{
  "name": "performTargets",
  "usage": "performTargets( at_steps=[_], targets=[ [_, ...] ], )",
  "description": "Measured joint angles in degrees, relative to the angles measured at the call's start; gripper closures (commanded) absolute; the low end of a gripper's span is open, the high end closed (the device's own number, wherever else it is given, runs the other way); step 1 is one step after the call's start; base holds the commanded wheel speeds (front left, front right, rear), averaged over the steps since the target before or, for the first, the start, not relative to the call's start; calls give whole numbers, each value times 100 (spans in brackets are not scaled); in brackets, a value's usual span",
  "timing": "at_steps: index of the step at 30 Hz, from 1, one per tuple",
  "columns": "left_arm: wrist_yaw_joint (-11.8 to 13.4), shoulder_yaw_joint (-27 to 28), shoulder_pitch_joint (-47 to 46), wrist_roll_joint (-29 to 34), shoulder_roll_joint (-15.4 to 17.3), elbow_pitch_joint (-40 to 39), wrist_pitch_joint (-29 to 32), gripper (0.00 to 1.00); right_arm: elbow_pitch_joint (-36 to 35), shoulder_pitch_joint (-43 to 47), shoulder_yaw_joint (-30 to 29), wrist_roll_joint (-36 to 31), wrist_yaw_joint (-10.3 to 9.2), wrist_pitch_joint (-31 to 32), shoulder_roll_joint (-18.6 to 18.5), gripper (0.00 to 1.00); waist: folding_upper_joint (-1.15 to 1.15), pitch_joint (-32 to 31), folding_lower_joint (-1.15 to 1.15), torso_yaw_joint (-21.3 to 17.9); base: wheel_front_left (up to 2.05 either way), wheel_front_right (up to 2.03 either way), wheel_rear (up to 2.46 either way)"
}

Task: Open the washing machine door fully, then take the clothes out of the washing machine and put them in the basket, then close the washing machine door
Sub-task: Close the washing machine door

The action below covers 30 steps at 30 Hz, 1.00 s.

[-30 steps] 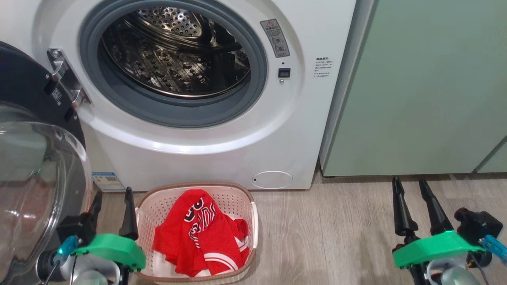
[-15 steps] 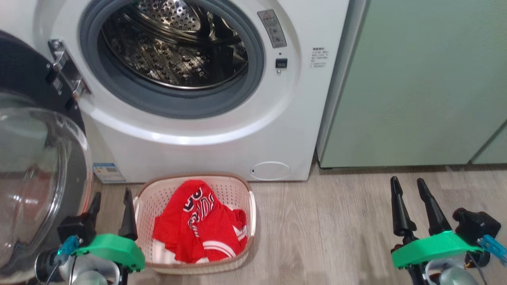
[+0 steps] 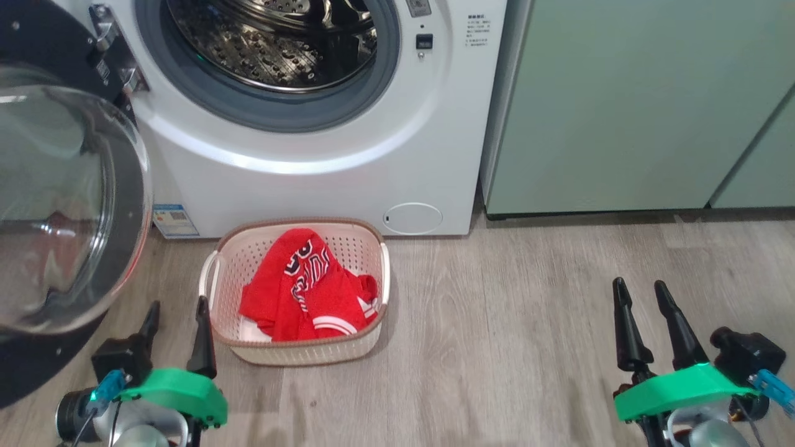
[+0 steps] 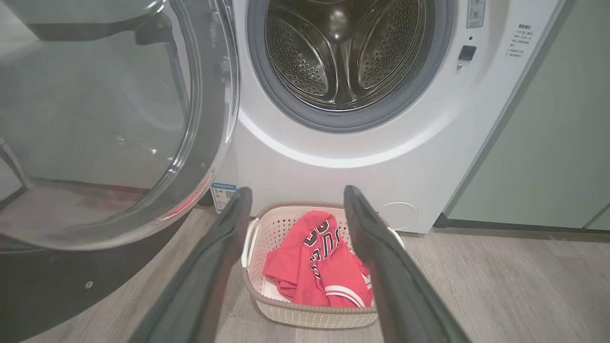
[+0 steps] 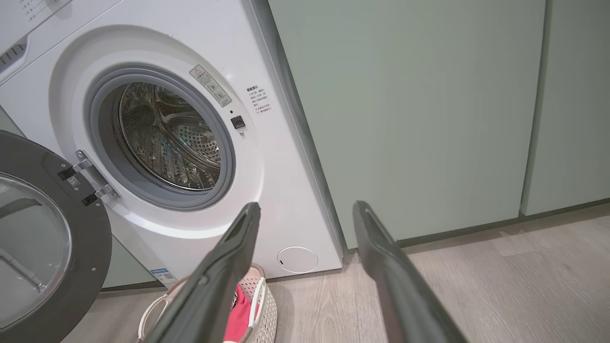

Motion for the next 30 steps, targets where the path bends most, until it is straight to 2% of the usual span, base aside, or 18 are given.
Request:
performTargets(
  at_steps=[5,16,22,30],
  targets=[
    [0,-34,16,0,0,-11,0,0,1,8,-15,0,0,-1,0,0,0,6,0,7,-83,83,0],
    [4,-158,8,2,-4,-20,-1,0,-11,13,-66,0,0,0,3,0,0,20,0,193,0,0,0],
    [63,-180,-37,12,-9,-21,-9,0,-13,20,-69,0,0,0,10,0,0,22,0,594,0,0,0],
    [216,-182,-110,147,-5,-22,-10,0,-22,24,-63,0,0,0,34,0,0,44,0,1413,0,0,0]
  ],
)
